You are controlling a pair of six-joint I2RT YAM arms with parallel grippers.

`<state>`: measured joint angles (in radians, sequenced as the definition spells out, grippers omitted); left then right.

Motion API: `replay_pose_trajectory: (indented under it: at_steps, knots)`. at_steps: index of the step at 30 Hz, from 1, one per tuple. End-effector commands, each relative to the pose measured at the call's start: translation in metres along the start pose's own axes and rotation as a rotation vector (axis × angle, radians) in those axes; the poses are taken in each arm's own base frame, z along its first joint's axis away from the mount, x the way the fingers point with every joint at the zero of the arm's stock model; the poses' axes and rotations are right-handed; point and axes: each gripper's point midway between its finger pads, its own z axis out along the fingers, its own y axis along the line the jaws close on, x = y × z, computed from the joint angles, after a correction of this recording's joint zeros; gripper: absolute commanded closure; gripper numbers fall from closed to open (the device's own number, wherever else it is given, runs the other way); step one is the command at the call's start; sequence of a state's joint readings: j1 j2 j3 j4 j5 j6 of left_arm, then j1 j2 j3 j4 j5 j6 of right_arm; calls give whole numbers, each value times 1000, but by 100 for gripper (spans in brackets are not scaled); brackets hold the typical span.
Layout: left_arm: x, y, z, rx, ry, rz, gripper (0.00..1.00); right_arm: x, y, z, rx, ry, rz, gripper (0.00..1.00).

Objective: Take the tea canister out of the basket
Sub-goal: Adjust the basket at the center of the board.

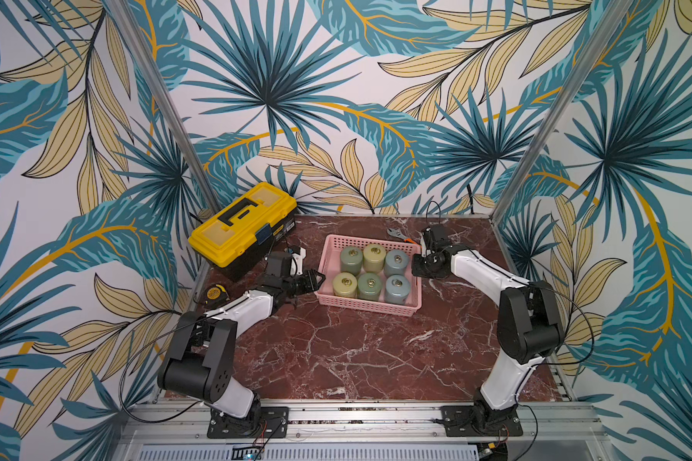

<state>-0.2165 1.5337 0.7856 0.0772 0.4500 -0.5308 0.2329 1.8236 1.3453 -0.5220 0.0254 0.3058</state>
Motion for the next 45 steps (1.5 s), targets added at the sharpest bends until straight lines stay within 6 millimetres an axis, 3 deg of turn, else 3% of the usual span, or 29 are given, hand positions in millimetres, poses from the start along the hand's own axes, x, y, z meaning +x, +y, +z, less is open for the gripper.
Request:
replay_pose_trajectory:
  at_steps: [1, 19, 22, 24, 28, 30, 33, 36, 40, 45]
  knots:
    - [5, -4, -7, 11, -1, 5, 58, -4, 15, -1, -56, 6, -87, 83]
    - [12, -2, -13, 4, -10, -17, 60, -16, 24, 9, -83, 16, -83, 84]
    - [11, -1, -17, -4, -25, -17, 60, -17, 22, 6, -72, 7, -85, 80]
    - [10, -1, -20, -14, -36, -19, 56, -19, 20, 2, -65, 0, -80, 71]
    - [3, -1, -30, -46, -74, -15, 47, -20, 19, -12, -65, -25, -79, 42]
    - [-1, -2, -38, -62, -100, -7, 40, -19, 17, -19, -58, -34, -80, 38]
    - [-7, -5, -50, -84, -133, 16, 25, -16, 15, -32, -59, -40, -87, 31]
    - [-10, -6, -65, -119, -153, 64, 0, -7, 20, -45, -99, -32, -117, 20]
    - [-11, -7, -86, -156, -195, 128, 0, 13, 27, -61, -172, 2, -146, 2]
    - [-10, -17, -105, -129, -256, 204, 0, 36, 29, -76, -205, 33, -217, 1]
